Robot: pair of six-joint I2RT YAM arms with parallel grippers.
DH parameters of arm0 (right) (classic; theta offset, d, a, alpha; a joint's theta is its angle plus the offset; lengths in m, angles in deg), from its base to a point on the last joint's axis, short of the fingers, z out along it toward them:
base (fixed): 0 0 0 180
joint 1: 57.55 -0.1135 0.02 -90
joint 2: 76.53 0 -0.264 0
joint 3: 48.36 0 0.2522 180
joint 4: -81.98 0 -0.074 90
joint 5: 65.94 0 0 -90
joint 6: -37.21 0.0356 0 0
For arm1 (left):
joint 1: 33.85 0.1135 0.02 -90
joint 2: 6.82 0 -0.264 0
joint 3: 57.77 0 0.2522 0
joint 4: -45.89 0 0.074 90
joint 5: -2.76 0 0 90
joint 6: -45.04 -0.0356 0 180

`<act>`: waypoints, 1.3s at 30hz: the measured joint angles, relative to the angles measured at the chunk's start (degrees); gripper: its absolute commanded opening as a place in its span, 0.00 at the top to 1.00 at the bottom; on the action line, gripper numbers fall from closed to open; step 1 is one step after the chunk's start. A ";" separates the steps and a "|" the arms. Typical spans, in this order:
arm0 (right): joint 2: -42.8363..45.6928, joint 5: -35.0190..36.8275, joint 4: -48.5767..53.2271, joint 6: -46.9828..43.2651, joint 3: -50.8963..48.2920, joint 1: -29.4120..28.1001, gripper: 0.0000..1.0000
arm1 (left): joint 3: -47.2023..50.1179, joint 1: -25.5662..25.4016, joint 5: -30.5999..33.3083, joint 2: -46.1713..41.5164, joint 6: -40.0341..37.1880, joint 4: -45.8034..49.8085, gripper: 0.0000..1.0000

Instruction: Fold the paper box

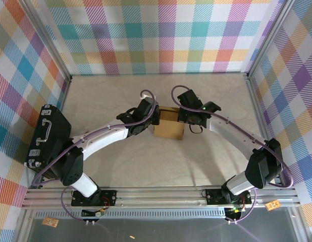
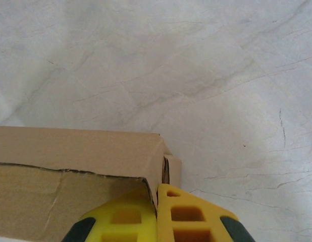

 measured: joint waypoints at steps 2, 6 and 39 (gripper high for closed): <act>0.07 0.09 2.23 -0.22 0.52 0.00 0.73 | 0.04 -0.17 0.63 0.00 -0.02 0.17 1.00; 1.18 -0.13 5.84 -1.14 2.49 0.07 0.67 | 0.11 -0.39 1.51 0.00 -0.39 0.24 1.00; 5.90 -6.51 4.48 -6.95 3.15 1.44 0.62 | -3.26 -3.32 6.99 2.32 -1.38 4.44 0.99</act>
